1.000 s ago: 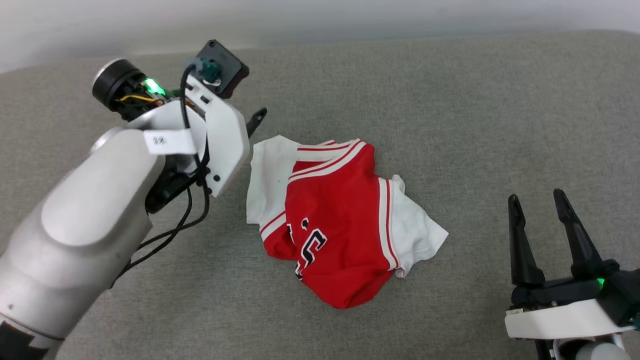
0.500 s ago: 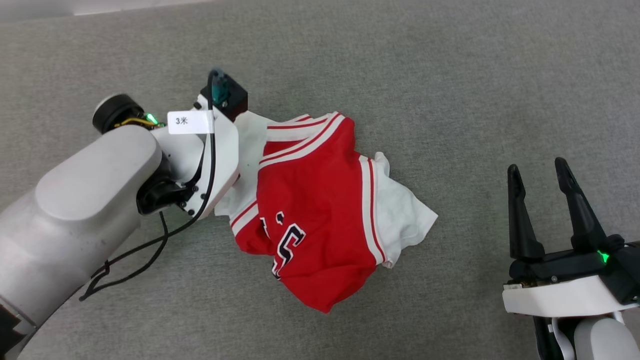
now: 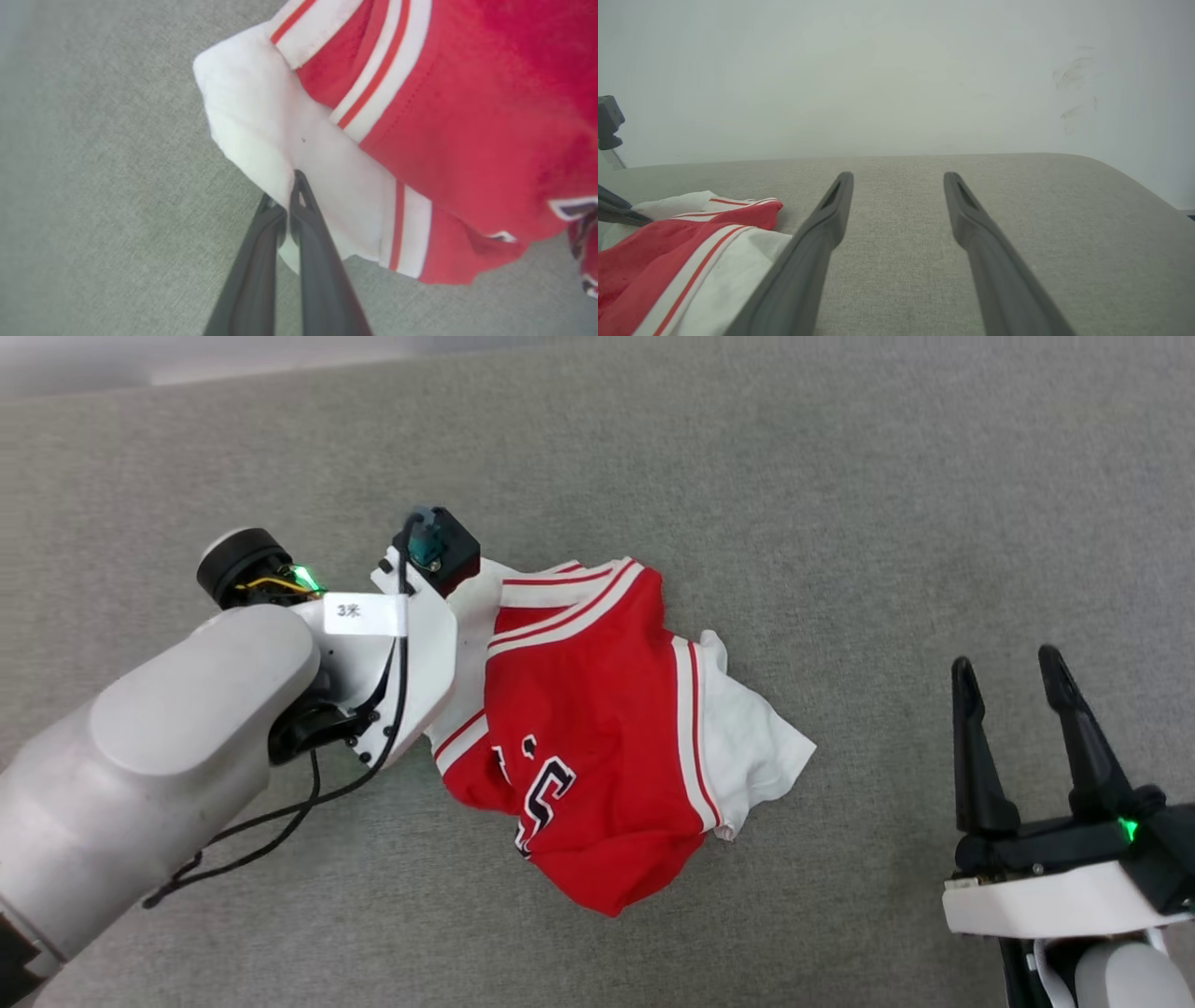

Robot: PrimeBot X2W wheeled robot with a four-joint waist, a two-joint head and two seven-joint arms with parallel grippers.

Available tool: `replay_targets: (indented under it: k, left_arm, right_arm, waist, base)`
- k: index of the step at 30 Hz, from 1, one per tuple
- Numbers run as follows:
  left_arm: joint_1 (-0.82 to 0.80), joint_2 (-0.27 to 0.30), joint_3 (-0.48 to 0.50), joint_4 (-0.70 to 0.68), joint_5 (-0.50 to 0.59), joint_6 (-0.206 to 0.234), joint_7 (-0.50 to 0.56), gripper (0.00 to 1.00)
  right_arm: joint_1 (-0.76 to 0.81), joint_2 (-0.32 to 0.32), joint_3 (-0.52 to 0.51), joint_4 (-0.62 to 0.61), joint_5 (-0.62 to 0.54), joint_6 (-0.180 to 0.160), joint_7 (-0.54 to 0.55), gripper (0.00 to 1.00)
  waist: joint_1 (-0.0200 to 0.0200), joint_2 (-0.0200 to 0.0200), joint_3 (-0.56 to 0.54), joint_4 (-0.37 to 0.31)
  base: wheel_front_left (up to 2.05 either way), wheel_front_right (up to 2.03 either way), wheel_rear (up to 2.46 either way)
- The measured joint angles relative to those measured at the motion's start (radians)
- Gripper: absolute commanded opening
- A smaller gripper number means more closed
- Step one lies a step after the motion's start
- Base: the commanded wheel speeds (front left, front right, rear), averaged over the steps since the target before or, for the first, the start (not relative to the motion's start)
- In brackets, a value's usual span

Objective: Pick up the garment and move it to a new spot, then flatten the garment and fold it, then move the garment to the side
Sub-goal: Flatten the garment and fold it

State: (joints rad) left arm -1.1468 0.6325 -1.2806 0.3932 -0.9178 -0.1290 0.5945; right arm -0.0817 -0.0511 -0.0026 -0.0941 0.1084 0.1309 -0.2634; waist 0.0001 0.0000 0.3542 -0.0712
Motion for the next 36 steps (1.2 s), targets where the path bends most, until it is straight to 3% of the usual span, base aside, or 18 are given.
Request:
replay_targets:
  k: [6, 13, 23, 24, 25, 30, 36]
  left_arm:
    - [0.032, 0.066, 0.000, -0.035, 0.001, 0.000, -0.077, 0.00]
    - [0.190, 0.160, 0.000, -0.010, -0.067, 0.000, -0.113, 0.00]
    - [0.379, 0.149, 0.006, 0.077, -0.155, 0.000, -0.152, 0.00]
    - [0.386, 0.146, 0.011, 0.084, -0.159, 0.002, -0.168, 0.27]
    - [0.392, 0.143, 0.015, 0.090, -0.158, 0.008, -0.192, 1.00]
    - [0.405, 0.131, 0.032, 0.116, -0.056, 0.081, -0.397, 1.00]
    - [0.430, 0.132, 0.097, 0.081, 0.025, 0.249, -0.672, 1.00]
  right_arm:
    - [0.055, 0.000, 0.000, 0.012, -0.003, 0.000, 0.000, 1.00]
    - [0.084, 0.000, -0.003, 0.020, -0.012, 0.000, 0.000, 1.00]
    - [0.104, 0.000, 0.006, 0.026, -0.013, 0.000, 0.000, 1.00]
    - [0.107, 0.000, 0.006, 0.029, -0.013, 0.000, 0.000, 1.00]
    - [0.110, 0.000, 0.004, 0.031, -0.013, 0.000, 0.000, 1.00]
    - [0.111, 0.000, -0.023, 0.038, -0.007, 0.000, 0.000, 1.00]
    - [0.048, 0.000, -0.054, 0.010, -0.049, 0.000, 0.000, 1.00]
  waist:
    - [-0.0001, 0.0000, -0.070, 0.044]
    - [-0.0001, 0.0000, -0.144, 0.121]
    - [-0.0002, 0.0000, -0.178, 0.137]
    - [-0.0001, 0.0000, -0.181, 0.137]
    - [-0.0002, 0.0000, -0.186, 0.137]
    - [-0.0001, 0.0000, -0.219, 0.142]
    - [-0.0002, 0.0000, -0.259, 0.155]
  base:
    - [0.00, 0.00, 0.00]
    - [0.00, 0.00, 0.00]
    - [0.00, 0.00, 0.00]
    - [0.00, 0.00, 0.00]
    - [0.00, 0.00, 0.00]
    - [0.00, 0.00, 0.00]
    - [0.00, 0.00, 0.00]
